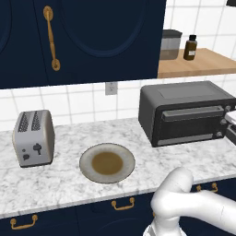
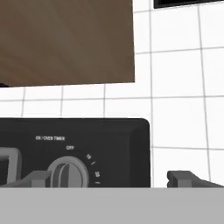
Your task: Pick up the kebab skewer and baguette bread, and place them inside the toaster oven. Close the toaster oven door and start by setting the timer.
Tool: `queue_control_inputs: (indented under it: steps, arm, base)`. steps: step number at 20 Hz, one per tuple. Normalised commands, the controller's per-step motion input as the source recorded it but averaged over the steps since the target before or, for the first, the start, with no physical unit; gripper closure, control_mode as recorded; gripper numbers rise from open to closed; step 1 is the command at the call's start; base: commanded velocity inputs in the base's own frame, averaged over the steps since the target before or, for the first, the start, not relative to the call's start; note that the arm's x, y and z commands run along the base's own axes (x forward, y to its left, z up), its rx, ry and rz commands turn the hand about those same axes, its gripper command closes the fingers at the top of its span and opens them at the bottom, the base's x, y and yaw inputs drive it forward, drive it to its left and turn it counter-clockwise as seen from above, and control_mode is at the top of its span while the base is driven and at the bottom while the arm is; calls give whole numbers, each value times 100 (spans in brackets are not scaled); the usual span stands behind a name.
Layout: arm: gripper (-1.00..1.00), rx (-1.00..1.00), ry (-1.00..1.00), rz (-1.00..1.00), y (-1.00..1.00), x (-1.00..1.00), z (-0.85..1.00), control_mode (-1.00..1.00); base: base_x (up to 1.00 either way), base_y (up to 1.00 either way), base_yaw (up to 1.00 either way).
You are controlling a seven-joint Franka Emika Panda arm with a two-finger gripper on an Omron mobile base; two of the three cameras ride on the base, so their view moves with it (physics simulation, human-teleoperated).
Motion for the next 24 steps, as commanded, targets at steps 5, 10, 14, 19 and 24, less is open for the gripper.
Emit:
queue_control_inputs:
  steps: [5, 10, 14, 19, 24]
  arm:
    - [-100, 0, -8, -4, 0, 1, 0, -100]
    - [-100, -1, -1, -11, 0, 2, 4, -100]
    - [-100, 0, 0, -8, 0, 14, 4, -100]
    - [-100, 0, 0, -2, -5, 23, 0, -100]
    - [-100, 0, 0, -1, -5, 26, 0, -100]
  base:
    - [0, 0, 0]
    - [0, 0, 0]
    - [0, 0, 0]
    - [0, 0, 0]
    - [0, 0, 0]
